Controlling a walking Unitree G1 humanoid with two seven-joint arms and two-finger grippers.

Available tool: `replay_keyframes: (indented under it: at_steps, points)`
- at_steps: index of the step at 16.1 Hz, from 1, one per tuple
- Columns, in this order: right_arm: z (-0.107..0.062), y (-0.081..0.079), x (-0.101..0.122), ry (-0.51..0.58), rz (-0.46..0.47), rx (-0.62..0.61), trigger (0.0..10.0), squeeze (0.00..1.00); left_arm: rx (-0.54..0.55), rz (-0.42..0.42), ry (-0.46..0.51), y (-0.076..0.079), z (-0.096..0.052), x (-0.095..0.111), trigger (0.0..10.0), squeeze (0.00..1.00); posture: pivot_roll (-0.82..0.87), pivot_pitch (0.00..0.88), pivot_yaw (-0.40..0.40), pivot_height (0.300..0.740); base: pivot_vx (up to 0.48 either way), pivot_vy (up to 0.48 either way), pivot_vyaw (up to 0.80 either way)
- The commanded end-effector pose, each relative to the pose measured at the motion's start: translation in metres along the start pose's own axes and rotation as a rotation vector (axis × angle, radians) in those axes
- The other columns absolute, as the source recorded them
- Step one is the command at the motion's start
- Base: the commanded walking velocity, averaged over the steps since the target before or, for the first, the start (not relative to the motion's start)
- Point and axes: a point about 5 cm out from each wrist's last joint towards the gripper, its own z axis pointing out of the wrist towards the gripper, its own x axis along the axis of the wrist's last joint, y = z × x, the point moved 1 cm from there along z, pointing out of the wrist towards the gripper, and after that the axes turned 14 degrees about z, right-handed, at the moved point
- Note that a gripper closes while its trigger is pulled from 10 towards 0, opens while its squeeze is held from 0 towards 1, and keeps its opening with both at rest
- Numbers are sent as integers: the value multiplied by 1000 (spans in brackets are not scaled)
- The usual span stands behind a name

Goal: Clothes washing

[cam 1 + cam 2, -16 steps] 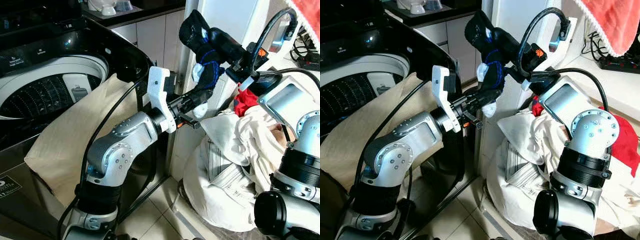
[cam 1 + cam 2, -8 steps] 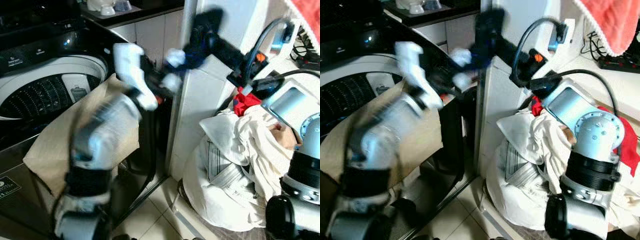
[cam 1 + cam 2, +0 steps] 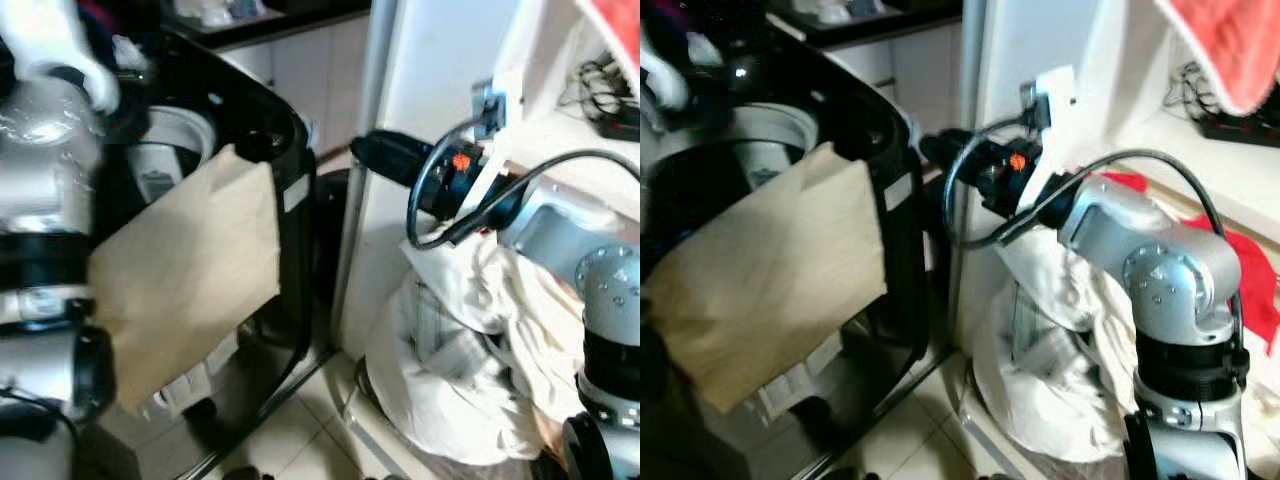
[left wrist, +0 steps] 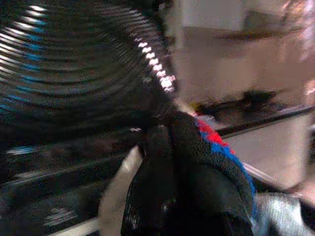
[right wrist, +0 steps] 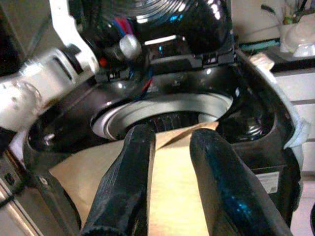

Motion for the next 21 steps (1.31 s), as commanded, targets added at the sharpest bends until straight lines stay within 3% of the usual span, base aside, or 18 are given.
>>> replay_keyframes:
  at_steps: [1, 4, 5, 8, 13, 17, 19, 20, 21]
  points:
    - [10, -6, 1, 6, -24, 10, 10000, 0, -58, 116, -96, -1, 10, -15, 10000, 0, -49, 0, 0, 740, 0, 0, 0]
    - [22, -17, -4, 1, -36, 33, 10000, 0, -134, 240, -166, 0, 13, -29, 10000, 0, -53, 0, -1, 740, 0, 0, 0]
    - [26, -22, -9, -15, -47, 43, 10000, 0, -175, 309, -215, 2, 14, -36, 10000, 1000, -55, 0, 4, 740, 0, 0, 0]
    - [28, -27, -19, -46, -64, 45, 10000, 0, -285, 407, -344, 5, 13, -54, 10000, 1000, -65, 0, 16, 740, 0, 0, 0]
    - [25, -26, -25, -51, -59, 12, 10000, 0, -332, 443, -398, 9, 12, -66, 10000, 1000, -72, 0, 33, 740, 0, 0, 0]
    - [27, -17, -19, 6, -53, -71, 10000, 0, -248, 507, -377, -2, 17, -63, 10000, 1000, -75, 0, 36, 740, 0, 0, 0]
    - [28, -9, -16, 43, -39, -140, 10000, 0, -143, 590, -277, -9, 21, -51, 10000, 1000, -71, 0, 37, 740, 0, 0, 0]
    - [28, -6, -16, 48, -27, -159, 10000, 0, -203, 565, -292, -2, 20, -54, 10000, 1000, -70, 0, 36, 740, 0, 0, 0]
    - [28, -6, -18, 38, -26, -158, 10000, 0, -335, 542, -368, 9, 14, -68, 10000, 1000, -65, 0, 37, 740, 0, 0, 0]
